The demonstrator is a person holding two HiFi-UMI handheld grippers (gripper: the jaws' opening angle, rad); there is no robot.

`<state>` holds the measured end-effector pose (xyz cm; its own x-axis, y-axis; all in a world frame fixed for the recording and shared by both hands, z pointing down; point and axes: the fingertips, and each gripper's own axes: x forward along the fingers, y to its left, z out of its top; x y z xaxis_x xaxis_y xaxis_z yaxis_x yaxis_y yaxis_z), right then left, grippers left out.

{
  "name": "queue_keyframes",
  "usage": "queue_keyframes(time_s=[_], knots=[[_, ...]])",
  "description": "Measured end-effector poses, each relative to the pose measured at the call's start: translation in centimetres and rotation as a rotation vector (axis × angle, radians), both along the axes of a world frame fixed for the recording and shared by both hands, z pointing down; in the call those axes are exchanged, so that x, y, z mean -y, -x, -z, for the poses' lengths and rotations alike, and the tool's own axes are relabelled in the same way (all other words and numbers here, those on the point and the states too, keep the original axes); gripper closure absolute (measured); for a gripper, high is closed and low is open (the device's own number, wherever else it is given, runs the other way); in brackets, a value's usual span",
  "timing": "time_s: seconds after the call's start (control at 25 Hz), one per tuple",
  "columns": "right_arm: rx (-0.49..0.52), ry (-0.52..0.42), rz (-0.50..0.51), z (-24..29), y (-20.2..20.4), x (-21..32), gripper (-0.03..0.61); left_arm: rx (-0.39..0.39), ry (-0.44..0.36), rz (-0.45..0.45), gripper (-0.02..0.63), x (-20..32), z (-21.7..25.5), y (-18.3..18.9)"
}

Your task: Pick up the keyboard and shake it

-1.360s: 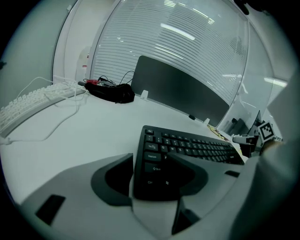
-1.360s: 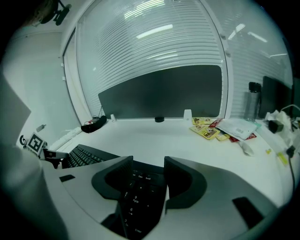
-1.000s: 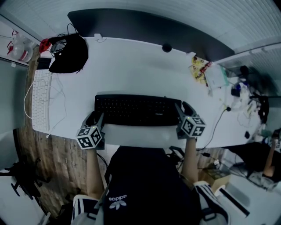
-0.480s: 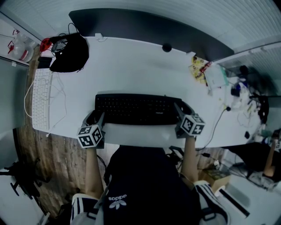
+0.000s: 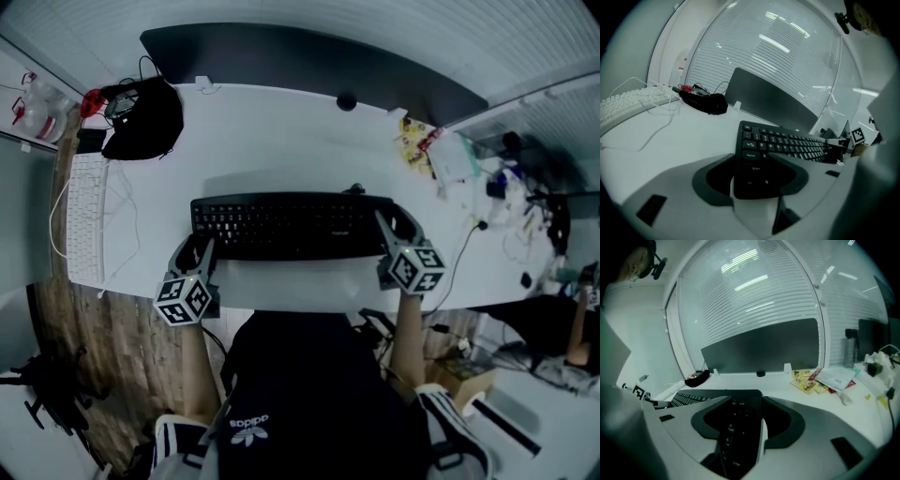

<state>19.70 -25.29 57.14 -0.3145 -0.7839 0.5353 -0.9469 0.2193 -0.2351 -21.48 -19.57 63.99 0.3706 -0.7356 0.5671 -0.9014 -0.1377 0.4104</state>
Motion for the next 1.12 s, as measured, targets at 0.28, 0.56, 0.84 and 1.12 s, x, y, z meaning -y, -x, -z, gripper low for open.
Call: queue_keyframes(time_s=[0.28, 0.56, 0.84, 1.12], knots=[[-0.022, -0.202, 0.019, 7.9, 1.3, 1.7, 0.38, -0.009, -0.228, 0.0, 0.399, 3.4, 6.0, 1.0], [-0.078, -0.388, 0.038, 15.7, 2.6, 1.7, 0.38, -0.049, -0.384, 0.01, 0.399, 5.1, 10.7, 1.6], [-0.131, -0.534, 0.069, 21.9, 3.5, 1.3, 0.38, -0.096, -0.504, 0.026, 0.399, 5.7, 14.8, 2.0], [-0.181, -0.674, 0.08, 26.6, 5.8, -1.0, 0.38, -0.14, -0.609, 0.017, 0.399, 5.2, 17.5, 3.6]])
